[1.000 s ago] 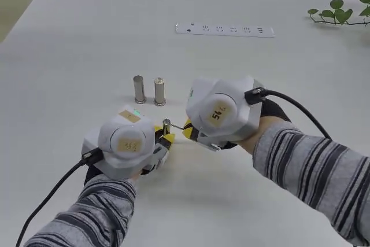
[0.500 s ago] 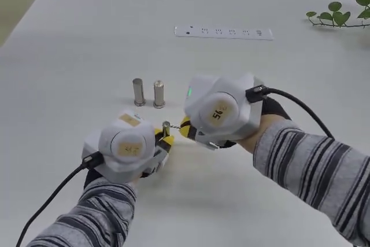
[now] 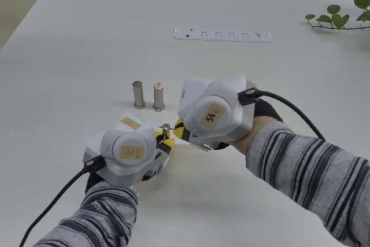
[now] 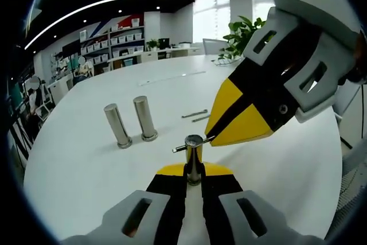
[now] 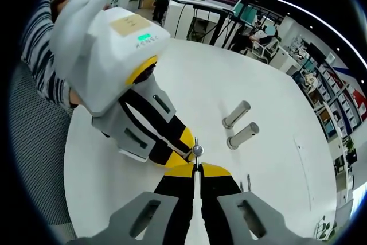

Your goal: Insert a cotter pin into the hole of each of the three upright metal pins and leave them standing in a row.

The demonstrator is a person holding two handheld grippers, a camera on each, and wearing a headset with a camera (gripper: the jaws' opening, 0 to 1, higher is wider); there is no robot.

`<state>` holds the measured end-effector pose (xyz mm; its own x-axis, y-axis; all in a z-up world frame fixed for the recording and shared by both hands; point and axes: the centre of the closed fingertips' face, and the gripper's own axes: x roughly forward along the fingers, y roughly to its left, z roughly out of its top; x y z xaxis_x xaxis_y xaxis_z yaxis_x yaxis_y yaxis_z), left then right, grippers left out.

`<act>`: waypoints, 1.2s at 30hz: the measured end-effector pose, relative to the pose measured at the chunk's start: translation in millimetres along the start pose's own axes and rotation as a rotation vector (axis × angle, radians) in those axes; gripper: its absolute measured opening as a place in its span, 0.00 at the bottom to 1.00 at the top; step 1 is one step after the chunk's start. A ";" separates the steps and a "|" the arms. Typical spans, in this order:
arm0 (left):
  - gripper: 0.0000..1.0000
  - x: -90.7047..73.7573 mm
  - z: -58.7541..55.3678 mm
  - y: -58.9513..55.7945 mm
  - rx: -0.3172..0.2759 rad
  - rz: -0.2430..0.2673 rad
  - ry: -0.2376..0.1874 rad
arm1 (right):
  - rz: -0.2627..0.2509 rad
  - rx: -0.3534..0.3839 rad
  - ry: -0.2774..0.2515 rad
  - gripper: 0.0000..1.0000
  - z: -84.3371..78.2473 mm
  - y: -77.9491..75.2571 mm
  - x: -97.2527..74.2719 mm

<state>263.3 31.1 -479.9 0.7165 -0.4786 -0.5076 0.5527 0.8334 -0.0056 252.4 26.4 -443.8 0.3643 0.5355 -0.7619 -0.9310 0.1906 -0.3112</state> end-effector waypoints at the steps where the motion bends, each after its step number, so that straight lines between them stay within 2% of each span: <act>1: 0.05 0.1 -0.1 0.1 -0.001 0.002 0.000 | -0.001 0.001 -0.003 0.00 0.9 -0.2 0.6; 13: 0.05 0.7 -0.4 0.5 -0.009 0.023 0.002 | 0.002 0.008 -0.016 0.00 4.7 0.2 3.9; 17: 0.05 0.6 -0.5 0.4 -0.012 0.030 0.001 | -0.009 0.055 -0.033 0.00 3.3 -3.3 2.6; 25: 0.05 0.3 -0.7 0.5 -0.020 0.034 0.002 | -0.019 0.165 -0.055 0.08 -1.8 -7.0 -5.0; 36: 0.05 -0.4 -0.6 2.9 0.000 0.010 0.012 | -0.050 0.337 -0.094 0.20 -17.7 -9.5 -16.3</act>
<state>264.3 33.9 -480.2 0.7167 -0.4672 -0.5178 0.5458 0.8379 -0.0005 255.7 1.3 -438.5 0.4209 0.5886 -0.6902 -0.8724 0.4711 -0.1303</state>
